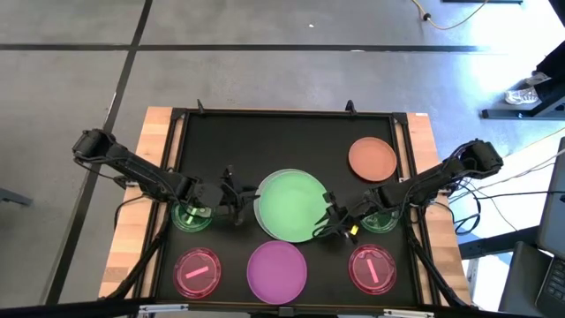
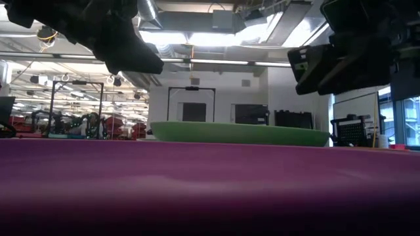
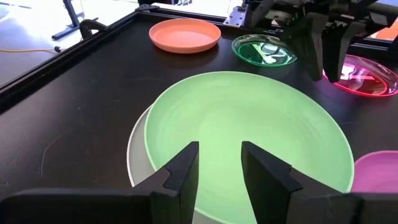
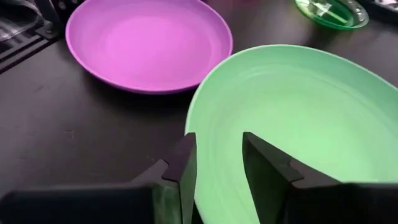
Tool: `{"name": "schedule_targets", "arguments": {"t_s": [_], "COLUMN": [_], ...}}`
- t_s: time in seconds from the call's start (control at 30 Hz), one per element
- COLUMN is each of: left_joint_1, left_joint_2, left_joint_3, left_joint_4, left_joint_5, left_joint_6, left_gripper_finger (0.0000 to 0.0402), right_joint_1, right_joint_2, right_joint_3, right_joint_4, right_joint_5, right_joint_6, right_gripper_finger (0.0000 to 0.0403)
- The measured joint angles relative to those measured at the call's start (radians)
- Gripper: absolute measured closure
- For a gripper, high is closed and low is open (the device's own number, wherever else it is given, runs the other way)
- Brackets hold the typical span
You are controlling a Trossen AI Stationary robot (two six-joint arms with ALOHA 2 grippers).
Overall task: Stack plastic plates
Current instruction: Adjust the stacked plates
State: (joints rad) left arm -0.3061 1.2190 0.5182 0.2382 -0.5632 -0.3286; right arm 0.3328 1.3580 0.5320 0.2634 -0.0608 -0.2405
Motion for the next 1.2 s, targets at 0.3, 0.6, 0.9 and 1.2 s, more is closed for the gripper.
{"name": "schedule_targets", "arguments": {"t_s": [0.3,0.6,0.9,1.2], "left_joint_1": [0.0,0.0,0.0,0.0], "left_joint_2": [0.0,0.0,0.0,0.0], "left_joint_3": [0.0,0.0,-0.001,-0.001], "left_joint_4": [-0.001,-0.002,-0.002,-0.003], "left_joint_5": [0.0,0.0,0.0,0.0], "left_joint_6": [0.0,0.0,0.0,0.0], "left_gripper_finger": [0.0288,0.0288,0.0288,0.0288], "right_joint_1": [0.0,0.0,0.002,0.002], "right_joint_2": [-0.112,-0.129,-0.004,0.092], "right_joint_3": [0.0,0.0,-0.001,-0.001], "right_joint_4": [-0.159,-0.219,-0.224,-0.109], "right_joint_5": [-0.002,-0.21,-0.352,-0.359], "right_joint_6": [0.037,0.168,0.288,0.289], "right_gripper_finger": [0.0285,0.0285,0.0285,0.0285]}}
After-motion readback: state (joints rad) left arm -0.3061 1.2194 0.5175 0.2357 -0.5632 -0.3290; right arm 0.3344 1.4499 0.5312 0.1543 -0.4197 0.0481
